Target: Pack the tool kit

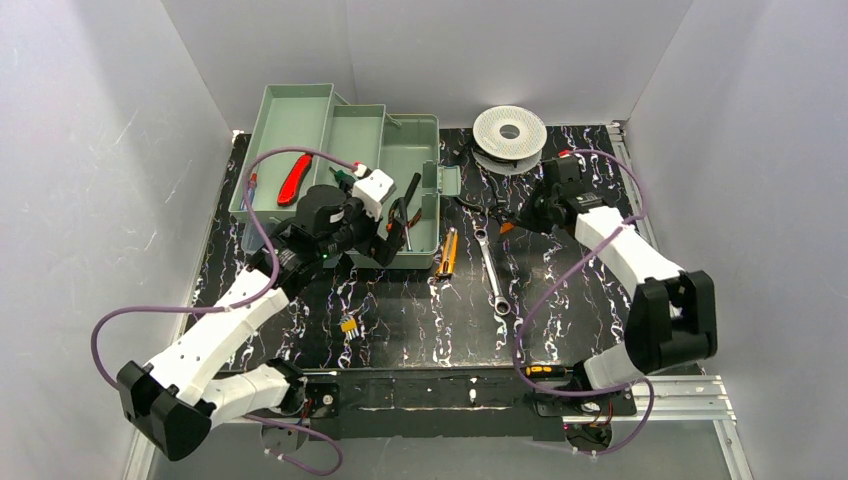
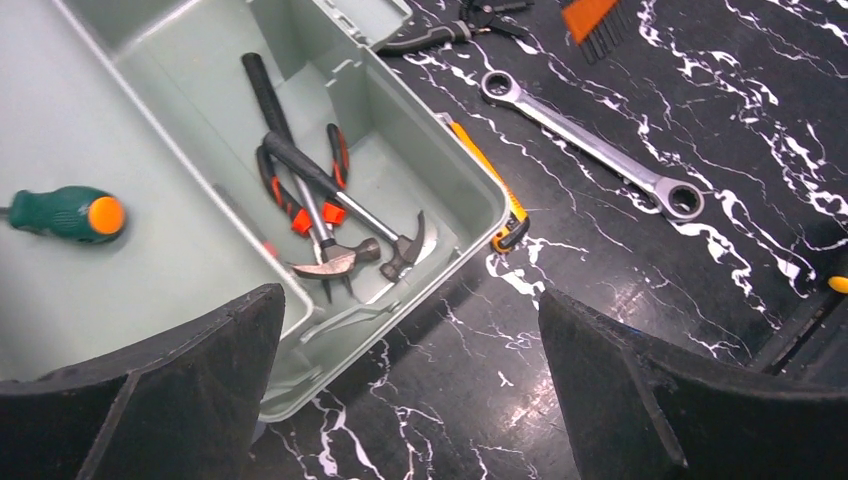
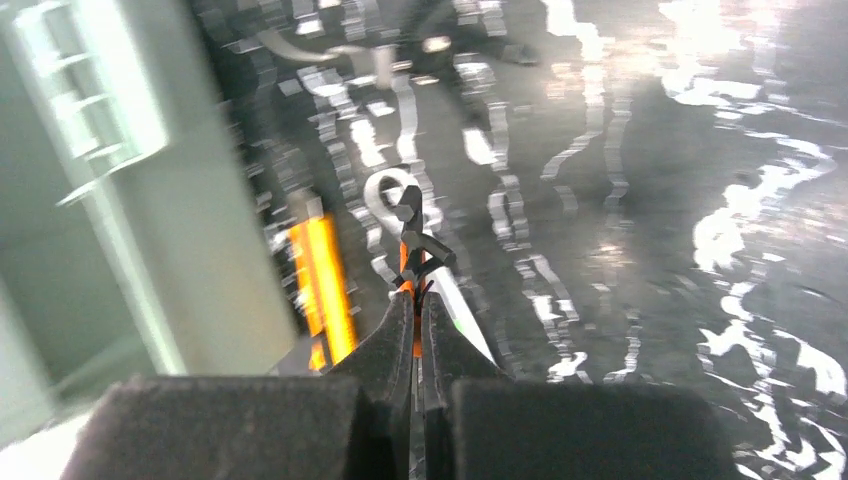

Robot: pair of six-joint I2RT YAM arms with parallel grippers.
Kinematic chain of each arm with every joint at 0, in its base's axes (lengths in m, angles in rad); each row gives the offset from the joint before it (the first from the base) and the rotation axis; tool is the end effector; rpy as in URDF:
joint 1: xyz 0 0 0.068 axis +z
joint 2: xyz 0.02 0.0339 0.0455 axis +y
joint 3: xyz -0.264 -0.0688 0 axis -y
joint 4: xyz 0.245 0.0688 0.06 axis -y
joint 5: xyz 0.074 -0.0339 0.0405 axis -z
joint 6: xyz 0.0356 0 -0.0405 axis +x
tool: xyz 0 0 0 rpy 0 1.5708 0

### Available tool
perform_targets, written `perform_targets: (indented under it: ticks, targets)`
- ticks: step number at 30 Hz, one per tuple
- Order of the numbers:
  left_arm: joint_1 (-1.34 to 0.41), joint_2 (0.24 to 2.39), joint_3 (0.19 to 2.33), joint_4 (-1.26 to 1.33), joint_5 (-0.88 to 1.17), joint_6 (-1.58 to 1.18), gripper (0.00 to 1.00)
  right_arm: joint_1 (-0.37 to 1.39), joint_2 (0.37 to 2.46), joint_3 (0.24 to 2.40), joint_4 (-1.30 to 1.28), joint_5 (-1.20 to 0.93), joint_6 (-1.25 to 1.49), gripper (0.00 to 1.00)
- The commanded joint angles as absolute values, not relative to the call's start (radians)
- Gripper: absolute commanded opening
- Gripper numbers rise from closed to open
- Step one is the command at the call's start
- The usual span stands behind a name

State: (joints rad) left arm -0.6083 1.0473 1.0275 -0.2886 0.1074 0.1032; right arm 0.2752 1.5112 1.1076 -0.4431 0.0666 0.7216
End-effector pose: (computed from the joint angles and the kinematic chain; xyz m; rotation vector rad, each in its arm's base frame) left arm 0.1935 -0.1394 0.3641 0.7319 1.7554 -0.4460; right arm 0.3141 0.0862 0.2539 0.5724 2.3820 0.3718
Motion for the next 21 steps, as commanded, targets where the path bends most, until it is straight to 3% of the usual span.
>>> perform_targets:
  ticks: [1, 6, 9, 17, 21]
  targets:
    - [-0.643, 1.082, 1.060, -0.263, 0.163, 0.097, 0.99, 0.278, 1.398, 1.081, -0.245, -0.282, 0.663, 0.01]
    - [-0.726, 1.066, 1.016, -0.180, 0.178, 0.156, 1.00, 0.280, 1.340, 1.029, 0.021, -0.708, 0.774, 0.01]
    - [-0.728, 1.044, 1.002, -0.100, 0.224, 0.037, 1.00, 0.292, 1.310, 0.985, 0.242, -0.874, 0.835, 0.01]
    - [-0.711, 1.100, 1.161, -0.164, 0.283, -0.200, 1.00, 0.326, 1.256, 1.028, 0.215, -0.883, 0.730, 0.01]
    - [-0.699, 1.064, 1.231, -0.280, 0.127, -0.176, 0.99, 0.364, 1.298, 1.123, 0.123, -0.801, 0.678, 0.01]
